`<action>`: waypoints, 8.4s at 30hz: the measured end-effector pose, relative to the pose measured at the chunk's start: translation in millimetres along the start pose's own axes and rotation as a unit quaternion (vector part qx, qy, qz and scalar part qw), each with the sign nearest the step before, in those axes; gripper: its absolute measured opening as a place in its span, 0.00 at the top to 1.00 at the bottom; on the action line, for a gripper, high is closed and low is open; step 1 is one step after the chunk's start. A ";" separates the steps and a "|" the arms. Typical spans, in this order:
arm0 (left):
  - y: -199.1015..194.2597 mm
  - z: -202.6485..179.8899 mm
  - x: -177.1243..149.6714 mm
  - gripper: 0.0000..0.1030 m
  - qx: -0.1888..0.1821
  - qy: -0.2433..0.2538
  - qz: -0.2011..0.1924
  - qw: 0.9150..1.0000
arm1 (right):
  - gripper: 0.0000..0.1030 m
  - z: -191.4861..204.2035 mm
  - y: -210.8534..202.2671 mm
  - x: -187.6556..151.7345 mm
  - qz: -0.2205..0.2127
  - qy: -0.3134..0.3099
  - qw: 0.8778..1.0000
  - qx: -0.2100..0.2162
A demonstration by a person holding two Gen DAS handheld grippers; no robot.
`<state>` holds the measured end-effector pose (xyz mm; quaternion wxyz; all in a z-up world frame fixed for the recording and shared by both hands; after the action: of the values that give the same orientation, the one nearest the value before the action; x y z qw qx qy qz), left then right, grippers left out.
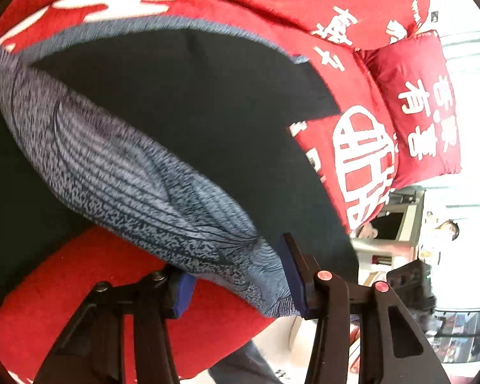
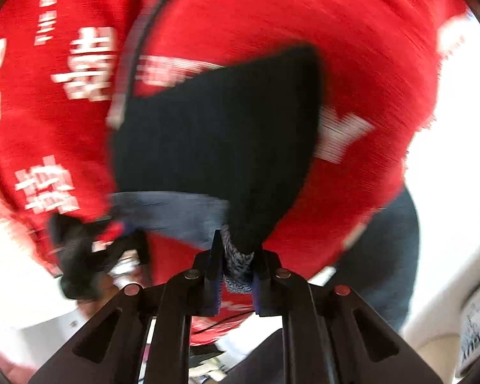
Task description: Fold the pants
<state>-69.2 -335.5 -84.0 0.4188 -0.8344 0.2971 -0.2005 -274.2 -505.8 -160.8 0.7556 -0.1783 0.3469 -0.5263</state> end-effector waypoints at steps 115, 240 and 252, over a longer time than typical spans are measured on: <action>-187.2 355.2 -71.5 0.17 0.313 -0.165 -0.220 0.909 | 0.53 402.3 558.7 -233.6 0.332 -0.706 0.595 -0.195; 75.0 93.8 217.3 0.00 0.359 -0.050 -0.070 0.930 | 0.83 102.8 32.1 300.3 -0.075 -0.187 0.959 -0.200; 84.7 81.7 222.8 0.00 0.370 -0.054 -0.064 0.925 | 0.50 98.3 32.3 235.3 -0.015 -0.189 0.971 -0.148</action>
<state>116.2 -476.0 -180.7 0.6997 -0.6467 0.1248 -0.2767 -134.2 -719.1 -192.0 0.7647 -0.3895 0.2689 -0.4372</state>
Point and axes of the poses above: each gripper's, at about its wrist camera, not at the fingertips, and y roughly the way its jaws point, z to its left, x to its top, the point moved 5 cm from there along y, roughly the way its jaws point, and after that the axes turned 3 degrees about y, right-handed, at the moved point
